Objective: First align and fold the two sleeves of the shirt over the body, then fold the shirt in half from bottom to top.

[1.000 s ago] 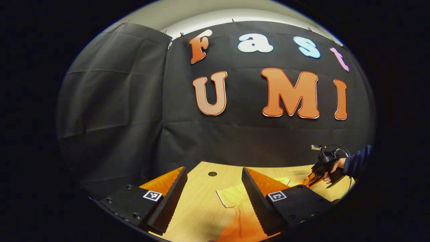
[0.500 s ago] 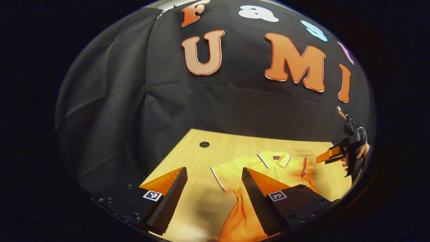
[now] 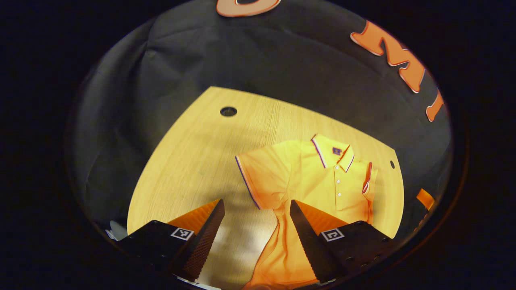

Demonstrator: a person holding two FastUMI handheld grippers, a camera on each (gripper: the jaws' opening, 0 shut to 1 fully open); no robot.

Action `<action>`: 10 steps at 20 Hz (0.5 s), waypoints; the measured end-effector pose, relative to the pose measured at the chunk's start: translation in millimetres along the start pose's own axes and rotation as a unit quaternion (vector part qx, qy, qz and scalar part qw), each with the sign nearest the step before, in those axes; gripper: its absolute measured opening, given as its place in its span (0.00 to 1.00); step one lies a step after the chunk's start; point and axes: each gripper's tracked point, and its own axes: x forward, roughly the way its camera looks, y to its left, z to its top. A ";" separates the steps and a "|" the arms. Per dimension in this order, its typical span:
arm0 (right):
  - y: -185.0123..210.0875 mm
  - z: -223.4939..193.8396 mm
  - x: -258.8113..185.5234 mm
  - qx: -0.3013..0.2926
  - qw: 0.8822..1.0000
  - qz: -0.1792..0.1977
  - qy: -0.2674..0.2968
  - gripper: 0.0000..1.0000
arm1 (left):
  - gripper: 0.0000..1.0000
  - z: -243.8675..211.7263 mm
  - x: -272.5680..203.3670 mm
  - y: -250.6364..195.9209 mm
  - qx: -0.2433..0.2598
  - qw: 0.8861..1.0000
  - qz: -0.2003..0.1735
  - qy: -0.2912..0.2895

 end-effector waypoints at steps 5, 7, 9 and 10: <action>-13.0 -13.2 -41.0 0.018 0.999 -0.032 -0.026 0.98 | 0.98 7.3 60.7 6.2 -0.038 0.996 -0.001 0.083; -20.7 -17.8 -54.0 0.029 0.998 -0.046 -0.033 0.98 | 0.97 5.2 82.8 3.7 -0.036 0.993 0.010 0.108; -27.2 -23.0 -63.2 0.033 0.997 -0.059 -0.036 0.98 | 0.98 4.4 100.1 4.2 -0.030 0.991 0.024 0.130; -29.6 -25.8 -67.4 0.033 0.997 -0.063 -0.037 0.98 | 0.98 5.1 108.3 4.8 -0.022 0.990 0.031 0.133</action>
